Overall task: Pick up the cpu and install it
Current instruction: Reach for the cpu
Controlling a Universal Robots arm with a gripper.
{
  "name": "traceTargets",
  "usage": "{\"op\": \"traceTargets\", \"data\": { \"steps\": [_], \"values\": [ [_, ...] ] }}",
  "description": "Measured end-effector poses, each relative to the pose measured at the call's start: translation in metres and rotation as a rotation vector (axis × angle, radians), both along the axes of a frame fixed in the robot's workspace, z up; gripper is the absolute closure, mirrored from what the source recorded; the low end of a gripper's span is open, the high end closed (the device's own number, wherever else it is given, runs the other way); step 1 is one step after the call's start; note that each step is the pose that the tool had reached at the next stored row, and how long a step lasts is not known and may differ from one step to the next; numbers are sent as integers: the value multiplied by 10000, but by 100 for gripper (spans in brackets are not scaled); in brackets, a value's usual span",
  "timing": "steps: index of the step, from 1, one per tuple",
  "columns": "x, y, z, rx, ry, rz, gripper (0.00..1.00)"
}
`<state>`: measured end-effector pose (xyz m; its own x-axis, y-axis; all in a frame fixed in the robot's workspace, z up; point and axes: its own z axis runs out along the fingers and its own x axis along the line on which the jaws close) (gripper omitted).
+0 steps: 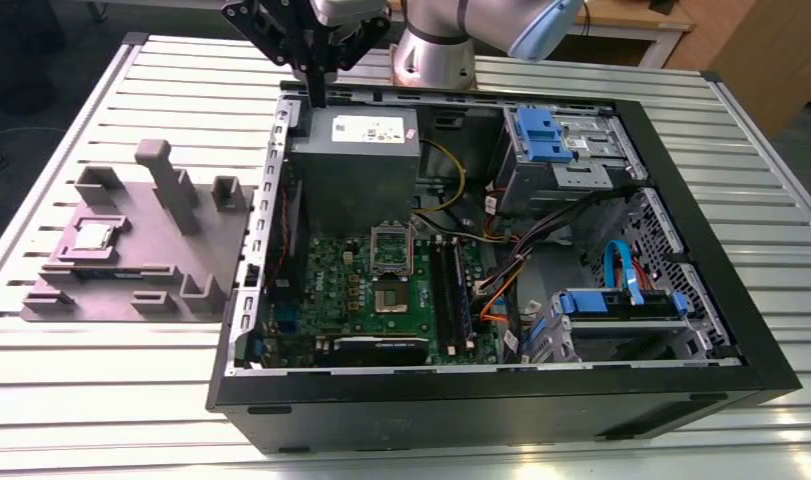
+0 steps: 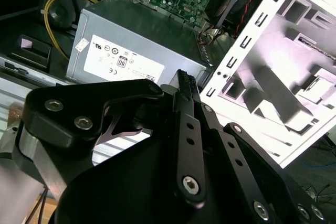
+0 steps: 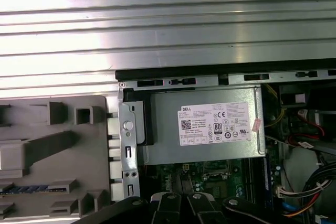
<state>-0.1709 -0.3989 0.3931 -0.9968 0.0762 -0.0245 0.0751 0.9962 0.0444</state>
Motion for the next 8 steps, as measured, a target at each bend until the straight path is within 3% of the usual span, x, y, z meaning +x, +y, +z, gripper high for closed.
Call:
{"op": "traceTargets", "data": {
  "steps": [8],
  "values": [
    [-23,0,0,0,0,0,89]
  ]
}}
